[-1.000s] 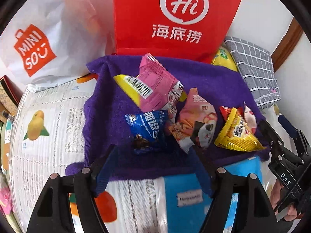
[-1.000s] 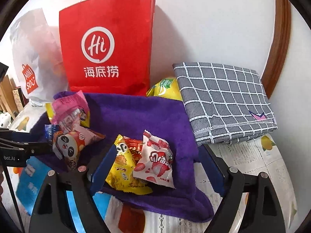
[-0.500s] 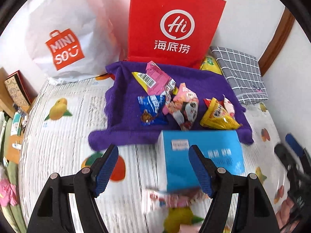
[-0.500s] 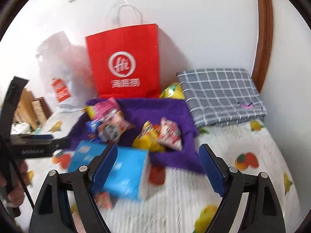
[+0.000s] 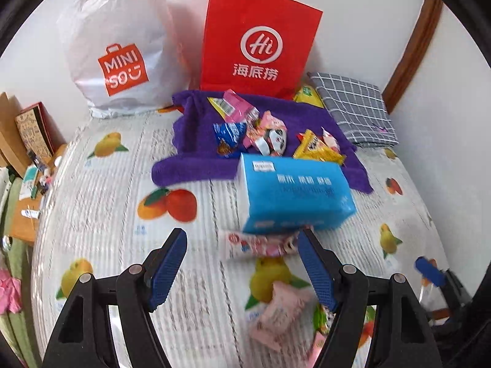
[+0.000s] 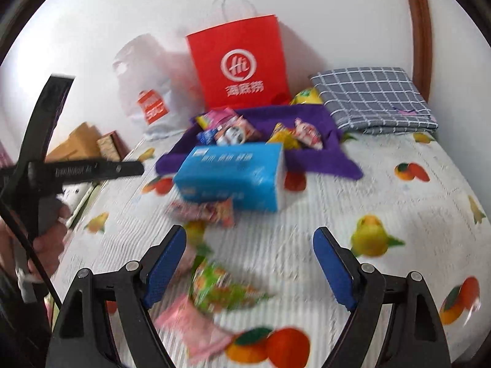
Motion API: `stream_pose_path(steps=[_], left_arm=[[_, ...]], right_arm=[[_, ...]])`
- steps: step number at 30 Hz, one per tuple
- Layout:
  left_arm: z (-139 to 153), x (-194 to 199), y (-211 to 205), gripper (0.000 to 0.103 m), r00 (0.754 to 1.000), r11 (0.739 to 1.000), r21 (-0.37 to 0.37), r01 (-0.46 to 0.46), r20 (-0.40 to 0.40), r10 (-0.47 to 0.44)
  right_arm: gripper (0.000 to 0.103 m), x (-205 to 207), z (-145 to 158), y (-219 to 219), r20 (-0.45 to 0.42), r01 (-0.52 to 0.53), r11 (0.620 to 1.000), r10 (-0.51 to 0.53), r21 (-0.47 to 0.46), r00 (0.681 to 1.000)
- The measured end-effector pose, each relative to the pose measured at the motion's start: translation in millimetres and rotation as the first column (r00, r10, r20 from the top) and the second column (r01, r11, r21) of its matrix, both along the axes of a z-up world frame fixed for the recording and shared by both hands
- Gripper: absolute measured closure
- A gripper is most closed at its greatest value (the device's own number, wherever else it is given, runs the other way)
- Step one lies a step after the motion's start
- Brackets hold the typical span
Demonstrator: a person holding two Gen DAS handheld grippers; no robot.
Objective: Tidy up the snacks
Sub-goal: 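Move both tools back over the remaining snacks on the sheet, then grasp the green snack packet with the right tool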
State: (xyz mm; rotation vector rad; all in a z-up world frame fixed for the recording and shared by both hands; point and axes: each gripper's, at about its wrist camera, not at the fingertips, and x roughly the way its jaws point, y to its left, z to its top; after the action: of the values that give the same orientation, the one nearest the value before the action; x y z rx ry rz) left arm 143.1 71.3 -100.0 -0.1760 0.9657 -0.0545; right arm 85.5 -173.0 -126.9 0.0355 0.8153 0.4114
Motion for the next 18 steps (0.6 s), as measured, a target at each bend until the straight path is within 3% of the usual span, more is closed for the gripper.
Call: stream_pose_path(steps=[6, 18], left_arm=[[-6, -27, 6, 0.031, 1.0, 0.999, -0.037, -0.013, 0.005, 0.013], [-18, -61, 28, 0.031, 0.998, 0.997, -0.042, -0.068, 0.015, 0.069]], right_arm=[[0.018, -15, -25, 10, -0.054, -0.085, 0.996, 0.085, 0.004, 0.995], [0.018, -7, -78, 38, -0.119, -0.145, 0.982, 0.13, -0.125, 0.984]])
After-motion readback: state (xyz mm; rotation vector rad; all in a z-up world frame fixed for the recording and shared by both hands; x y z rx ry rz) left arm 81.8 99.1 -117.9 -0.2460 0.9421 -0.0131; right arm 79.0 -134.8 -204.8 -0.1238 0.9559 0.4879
